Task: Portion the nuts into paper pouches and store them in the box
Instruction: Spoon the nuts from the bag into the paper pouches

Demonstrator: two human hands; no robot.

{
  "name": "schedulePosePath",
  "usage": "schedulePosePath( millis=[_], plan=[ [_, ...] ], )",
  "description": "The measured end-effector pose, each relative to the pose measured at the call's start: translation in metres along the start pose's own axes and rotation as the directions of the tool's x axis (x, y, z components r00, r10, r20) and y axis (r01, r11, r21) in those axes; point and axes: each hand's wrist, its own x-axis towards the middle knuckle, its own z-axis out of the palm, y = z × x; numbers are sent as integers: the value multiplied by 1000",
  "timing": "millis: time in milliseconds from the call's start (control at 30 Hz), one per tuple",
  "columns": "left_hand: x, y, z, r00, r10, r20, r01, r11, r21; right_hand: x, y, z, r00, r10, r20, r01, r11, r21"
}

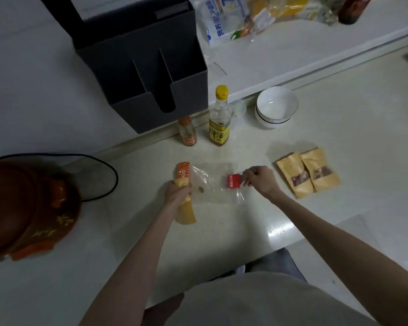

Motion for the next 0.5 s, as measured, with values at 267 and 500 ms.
schedulePosePath(
  millis=[267, 500],
  plan=[
    [-11, 2, -3, 991, 122, 51, -109, 974, -200, 0, -14, -18, 962, 154, 224, -239, 873, 426],
    [-19, -14, 0, 967, 191, 167, -179, 980, -88, -7, -10, -14, 956, -70, 286, 18, 984, 180]
  ],
)
